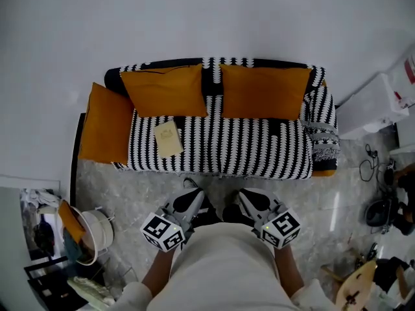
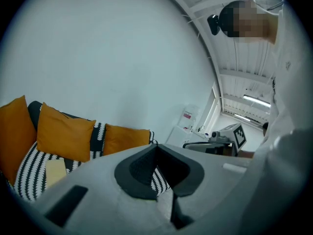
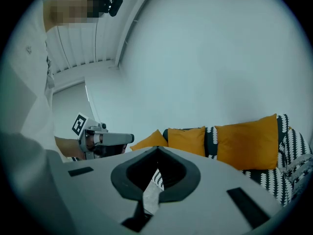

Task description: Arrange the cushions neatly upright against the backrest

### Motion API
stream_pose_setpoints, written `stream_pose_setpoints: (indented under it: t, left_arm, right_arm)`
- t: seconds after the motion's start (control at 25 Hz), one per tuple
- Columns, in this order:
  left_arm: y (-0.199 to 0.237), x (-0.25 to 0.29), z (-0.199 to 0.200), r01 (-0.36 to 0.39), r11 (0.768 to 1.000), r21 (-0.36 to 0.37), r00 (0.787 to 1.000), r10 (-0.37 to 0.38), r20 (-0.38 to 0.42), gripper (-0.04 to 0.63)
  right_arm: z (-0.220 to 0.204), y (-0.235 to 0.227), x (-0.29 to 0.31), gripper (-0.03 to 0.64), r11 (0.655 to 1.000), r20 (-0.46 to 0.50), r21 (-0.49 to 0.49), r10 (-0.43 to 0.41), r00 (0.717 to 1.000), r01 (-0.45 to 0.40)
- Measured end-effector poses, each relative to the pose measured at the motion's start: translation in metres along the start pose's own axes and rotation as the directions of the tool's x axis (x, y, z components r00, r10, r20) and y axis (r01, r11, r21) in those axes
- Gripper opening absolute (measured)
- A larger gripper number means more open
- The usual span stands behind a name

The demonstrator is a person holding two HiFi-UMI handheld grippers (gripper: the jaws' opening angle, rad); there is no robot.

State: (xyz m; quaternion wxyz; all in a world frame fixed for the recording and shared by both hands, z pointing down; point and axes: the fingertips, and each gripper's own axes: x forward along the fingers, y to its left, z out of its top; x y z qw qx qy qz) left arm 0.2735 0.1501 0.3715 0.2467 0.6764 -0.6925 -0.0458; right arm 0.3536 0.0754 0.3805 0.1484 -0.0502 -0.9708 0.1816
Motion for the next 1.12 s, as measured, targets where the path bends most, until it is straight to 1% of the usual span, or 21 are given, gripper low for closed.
stream_pose_setpoints:
  t: [0.08, 0.16, 0.32, 0.48, 1.12]
  left_arm:
    - [0.000, 0.000, -0.002, -0.001, 1.000, 0.007, 1.000, 0.001, -0.001, 0.011]
    - [0.002, 0.001, -0.006, -0.017, 1.000, -0.009, 1.000, 0.017, -0.008, 0.011]
    - [0.003, -0.001, -0.014, -0.033, 0.999, -0.026, 0.999, 0.033, -0.014, 0.011]
    - [0.006, -0.005, -0.016, -0.046, 0.998, -0.031, 0.999, 0.046, -0.010, 0.011]
    - [-0.008, 0.001, -0.022, -0.029, 0.999, -0.018, 0.999, 0.029, -0.015, 0.011]
  right_arm:
    - [-0.001, 0.000, -0.001, 0.008, 1.000, -0.005, -0.023, 0.001, 1.000, -0.001]
    - [-0.005, -0.002, -0.003, 0.008, 0.999, -0.022, -0.043, -0.003, 1.000, 0.002]
    - [-0.012, -0.003, -0.011, 0.008, 0.999, -0.042, -0.044, -0.014, 0.999, 0.012]
    - [-0.015, -0.002, -0.012, 0.008, 0.999, -0.042, -0.044, -0.003, 0.999, 0.001]
    - [-0.020, -0.003, -0.017, 0.008, 0.999, -0.041, -0.051, -0.004, 0.999, 0.002]
